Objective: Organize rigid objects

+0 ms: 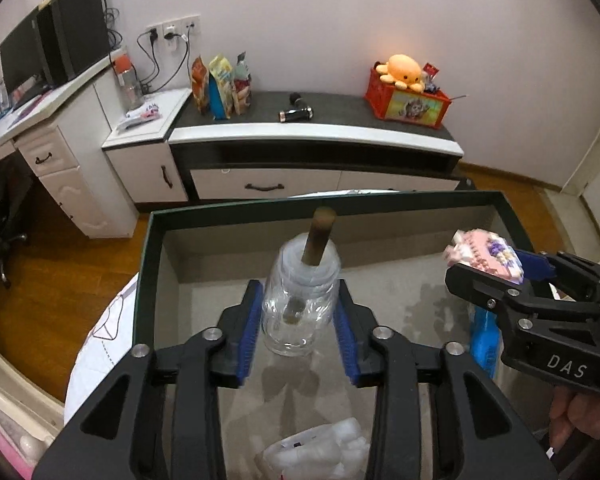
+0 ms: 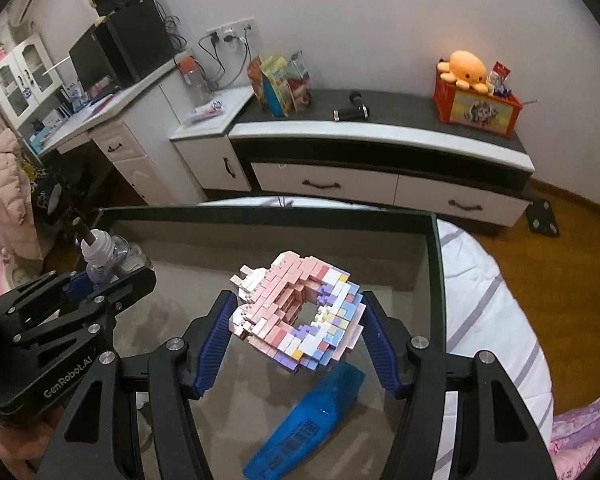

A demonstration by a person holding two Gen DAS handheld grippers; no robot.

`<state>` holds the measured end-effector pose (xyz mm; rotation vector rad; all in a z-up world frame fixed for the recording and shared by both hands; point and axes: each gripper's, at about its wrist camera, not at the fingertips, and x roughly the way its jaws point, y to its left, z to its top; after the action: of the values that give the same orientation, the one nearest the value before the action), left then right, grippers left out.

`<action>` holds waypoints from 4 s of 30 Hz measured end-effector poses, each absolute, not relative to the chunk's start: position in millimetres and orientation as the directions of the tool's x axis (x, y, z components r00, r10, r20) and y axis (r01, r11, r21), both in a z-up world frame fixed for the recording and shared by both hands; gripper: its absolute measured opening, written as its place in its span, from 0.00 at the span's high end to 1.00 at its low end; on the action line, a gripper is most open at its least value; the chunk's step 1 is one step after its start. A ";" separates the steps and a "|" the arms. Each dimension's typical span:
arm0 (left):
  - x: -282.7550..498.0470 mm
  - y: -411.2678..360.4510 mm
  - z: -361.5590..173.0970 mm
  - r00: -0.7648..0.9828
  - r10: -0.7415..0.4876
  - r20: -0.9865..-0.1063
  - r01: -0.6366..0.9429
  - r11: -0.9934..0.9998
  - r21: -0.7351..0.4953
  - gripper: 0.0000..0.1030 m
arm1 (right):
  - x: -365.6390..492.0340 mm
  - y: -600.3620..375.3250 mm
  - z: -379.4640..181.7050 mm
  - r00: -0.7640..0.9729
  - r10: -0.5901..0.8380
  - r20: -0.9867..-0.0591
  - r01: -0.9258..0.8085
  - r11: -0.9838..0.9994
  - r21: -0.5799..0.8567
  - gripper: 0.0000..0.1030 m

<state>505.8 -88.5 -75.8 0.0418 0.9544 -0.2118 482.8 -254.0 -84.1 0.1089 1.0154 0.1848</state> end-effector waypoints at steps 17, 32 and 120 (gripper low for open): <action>395.8 -46.5 3.3 0.760 -0.102 -0.642 0.109 0.994 -0.029 0.00 | 416.8 -262.8 -38.9 0.609 0.246 -0.754 -0.081 0.965 0.249 0.00; 254.4 -14.3 45.2 0.841 -0.097 -0.532 0.088 0.995 -0.042 0.00 | 272.5 -240.6 27.9 0.753 0.227 -0.617 -0.122 0.970 0.208 0.00; 230.8 -25.5 -106.7 0.693 -0.098 -0.714 0.162 0.987 0.022 0.00 | 190.1 -227.1 -91.0 0.658 0.081 -0.748 0.012 0.993 0.117 0.00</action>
<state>230.8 -25.5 -106.7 0.0855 0.7922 -0.1452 190.1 -227.1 -91.0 0.1150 0.8518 0.0392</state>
